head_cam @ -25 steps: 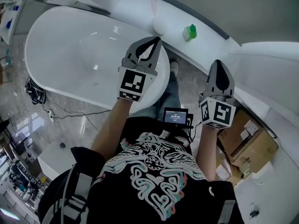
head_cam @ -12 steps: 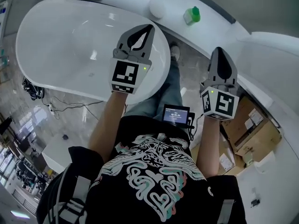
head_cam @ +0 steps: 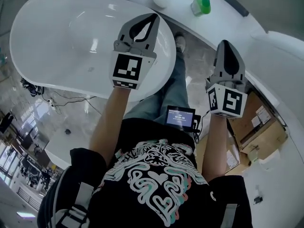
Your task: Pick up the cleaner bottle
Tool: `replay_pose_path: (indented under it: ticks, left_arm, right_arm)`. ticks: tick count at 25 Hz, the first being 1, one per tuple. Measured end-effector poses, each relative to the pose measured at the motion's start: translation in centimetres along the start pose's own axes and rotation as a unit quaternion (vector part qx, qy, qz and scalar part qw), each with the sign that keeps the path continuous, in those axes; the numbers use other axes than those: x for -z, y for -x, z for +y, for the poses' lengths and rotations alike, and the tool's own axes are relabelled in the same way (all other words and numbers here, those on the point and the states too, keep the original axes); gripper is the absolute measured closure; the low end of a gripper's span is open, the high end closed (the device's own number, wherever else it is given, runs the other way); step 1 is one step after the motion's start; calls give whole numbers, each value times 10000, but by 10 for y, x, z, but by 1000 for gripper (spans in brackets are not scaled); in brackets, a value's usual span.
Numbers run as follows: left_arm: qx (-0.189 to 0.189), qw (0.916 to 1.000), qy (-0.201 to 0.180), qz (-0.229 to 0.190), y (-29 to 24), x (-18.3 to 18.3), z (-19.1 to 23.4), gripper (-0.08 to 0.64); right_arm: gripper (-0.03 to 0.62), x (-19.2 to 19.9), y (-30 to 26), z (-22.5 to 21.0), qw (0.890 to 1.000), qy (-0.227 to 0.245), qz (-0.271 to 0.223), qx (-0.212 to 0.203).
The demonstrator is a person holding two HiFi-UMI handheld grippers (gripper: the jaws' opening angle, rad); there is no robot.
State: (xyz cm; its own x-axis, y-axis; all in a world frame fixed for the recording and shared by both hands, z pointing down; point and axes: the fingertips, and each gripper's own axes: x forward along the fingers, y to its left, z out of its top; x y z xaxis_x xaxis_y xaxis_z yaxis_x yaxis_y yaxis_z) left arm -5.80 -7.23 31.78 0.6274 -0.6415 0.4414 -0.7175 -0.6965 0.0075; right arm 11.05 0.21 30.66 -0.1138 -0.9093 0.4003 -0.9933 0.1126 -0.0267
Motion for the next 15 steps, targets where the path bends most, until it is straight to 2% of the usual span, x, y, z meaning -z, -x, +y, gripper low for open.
replay_pose_path:
  ticks: [15]
  left_arm:
    - [181, 9997, 67, 156, -27, 37, -5, 545]
  right_arm:
    - [565, 40, -26, -6, 9998, -65, 196, -6]
